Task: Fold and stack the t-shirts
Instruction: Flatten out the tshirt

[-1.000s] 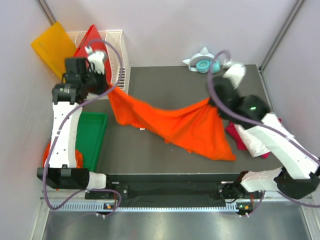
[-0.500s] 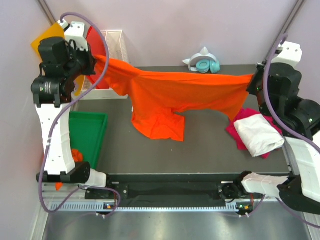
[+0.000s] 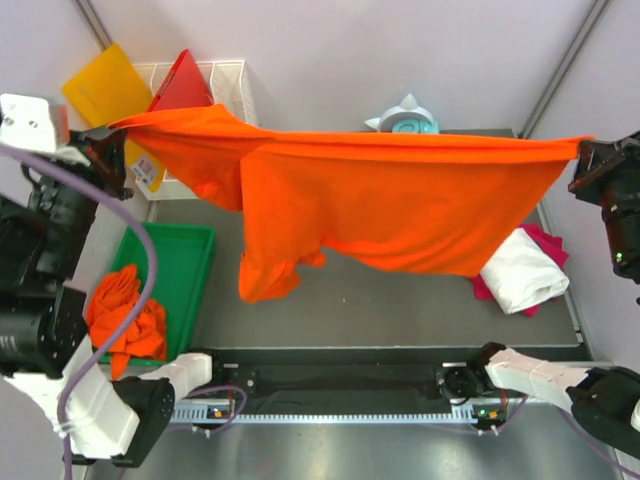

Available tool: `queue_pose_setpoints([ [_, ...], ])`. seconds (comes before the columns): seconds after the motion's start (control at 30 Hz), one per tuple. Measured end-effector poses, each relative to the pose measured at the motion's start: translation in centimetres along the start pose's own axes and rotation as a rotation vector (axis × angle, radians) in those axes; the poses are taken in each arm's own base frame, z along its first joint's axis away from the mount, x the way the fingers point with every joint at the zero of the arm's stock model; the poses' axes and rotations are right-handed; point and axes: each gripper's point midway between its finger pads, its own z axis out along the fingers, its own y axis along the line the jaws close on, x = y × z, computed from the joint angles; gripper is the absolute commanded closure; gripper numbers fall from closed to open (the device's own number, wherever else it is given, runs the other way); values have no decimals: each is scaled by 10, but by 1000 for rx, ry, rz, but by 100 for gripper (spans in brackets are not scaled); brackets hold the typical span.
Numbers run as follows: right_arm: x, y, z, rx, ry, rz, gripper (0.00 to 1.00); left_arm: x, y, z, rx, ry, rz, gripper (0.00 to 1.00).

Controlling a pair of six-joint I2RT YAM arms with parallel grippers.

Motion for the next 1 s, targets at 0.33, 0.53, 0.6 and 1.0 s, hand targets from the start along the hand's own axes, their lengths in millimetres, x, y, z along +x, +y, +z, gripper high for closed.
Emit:
queue_pose_setpoints([
  [0.33, 75, 33, 58, 58, 99, -99, 100, 59, 12, 56, -45, 140, 0, 100],
  [0.53, 117, 48, 148, 163, 192, -154, 100, 146, 28, 180, -75, 342, 7, 100],
  [0.6, 112, 58, 169, 162, 189, -151, 100, 160, 32, 214, -82, 362, 6, 100],
  [1.0, 7, 42, 100, 71, -67, -3, 100, 80, 26, 150, -87, 153, -10, 100],
])
